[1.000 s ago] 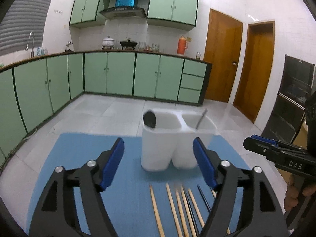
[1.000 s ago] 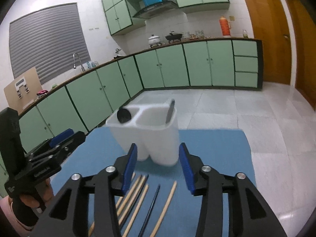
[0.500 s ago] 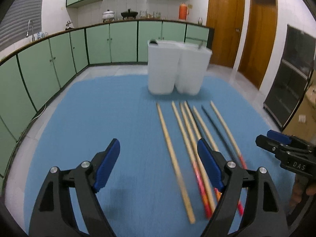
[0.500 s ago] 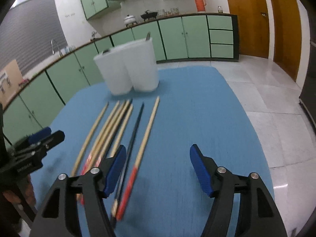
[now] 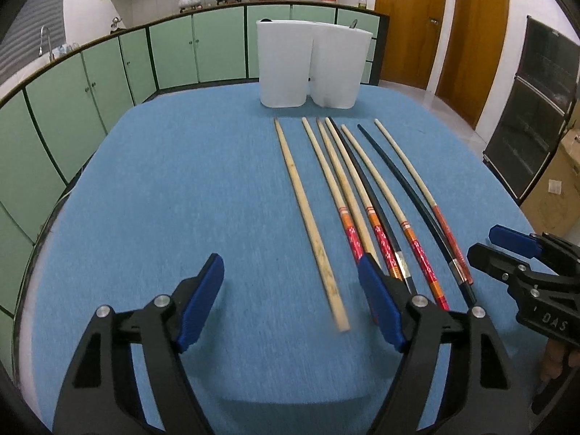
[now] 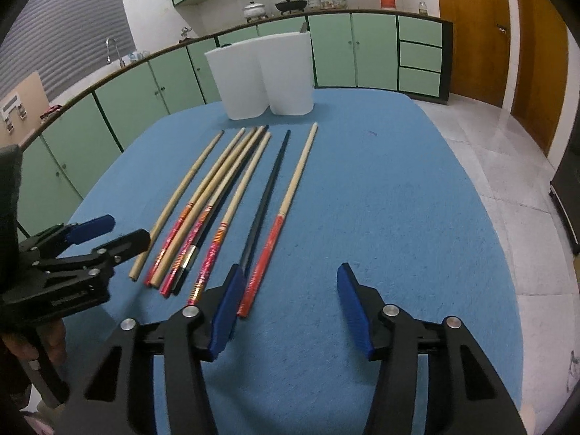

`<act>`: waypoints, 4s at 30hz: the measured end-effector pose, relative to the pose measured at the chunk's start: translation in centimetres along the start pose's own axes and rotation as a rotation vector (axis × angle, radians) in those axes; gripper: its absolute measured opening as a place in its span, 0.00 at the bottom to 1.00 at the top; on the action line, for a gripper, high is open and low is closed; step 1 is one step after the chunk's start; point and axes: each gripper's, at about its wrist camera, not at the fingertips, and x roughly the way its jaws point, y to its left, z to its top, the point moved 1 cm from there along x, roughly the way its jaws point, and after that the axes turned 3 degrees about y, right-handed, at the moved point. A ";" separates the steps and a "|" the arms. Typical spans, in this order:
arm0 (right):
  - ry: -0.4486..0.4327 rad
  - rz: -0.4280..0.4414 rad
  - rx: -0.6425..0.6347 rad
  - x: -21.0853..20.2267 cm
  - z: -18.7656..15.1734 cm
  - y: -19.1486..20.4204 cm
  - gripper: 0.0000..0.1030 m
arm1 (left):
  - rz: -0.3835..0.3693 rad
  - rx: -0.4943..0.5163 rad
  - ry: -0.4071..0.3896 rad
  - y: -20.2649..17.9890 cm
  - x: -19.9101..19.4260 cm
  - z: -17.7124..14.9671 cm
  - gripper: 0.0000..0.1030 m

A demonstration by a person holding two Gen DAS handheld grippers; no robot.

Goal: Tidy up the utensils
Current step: 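Move both tools back over the row of chopsticks, then grasp a plain wooden chopstick with the left tool while the right grasps a red chopstick, then carry both chopsticks toward the white holder with both tools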

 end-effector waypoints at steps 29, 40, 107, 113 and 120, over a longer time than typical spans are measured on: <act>0.043 -0.035 -0.033 0.0 -0.7 0.1 0.44 | 0.056 -0.015 0.076 0.3 0.5 -0.2 0.54; 0.010 -0.059 -0.059 0.2 -1.5 1.7 0.27 | 0.060 -0.023 0.054 -0.3 0.2 -0.9 0.51; -0.299 -0.029 -0.042 -9.7 7.1 0.2 0.05 | -0.056 -0.122 -0.330 2.3 -10.8 9.3 0.06; -0.344 -0.007 -0.048 -11.4 9.0 0.2 0.06 | -0.066 -0.119 -0.370 2.1 -11.9 10.3 0.06; -0.352 0.013 -0.076 -12.3 11.3 0.4 0.06 | -0.070 -0.108 -0.398 1.6 -13.0 11.4 0.06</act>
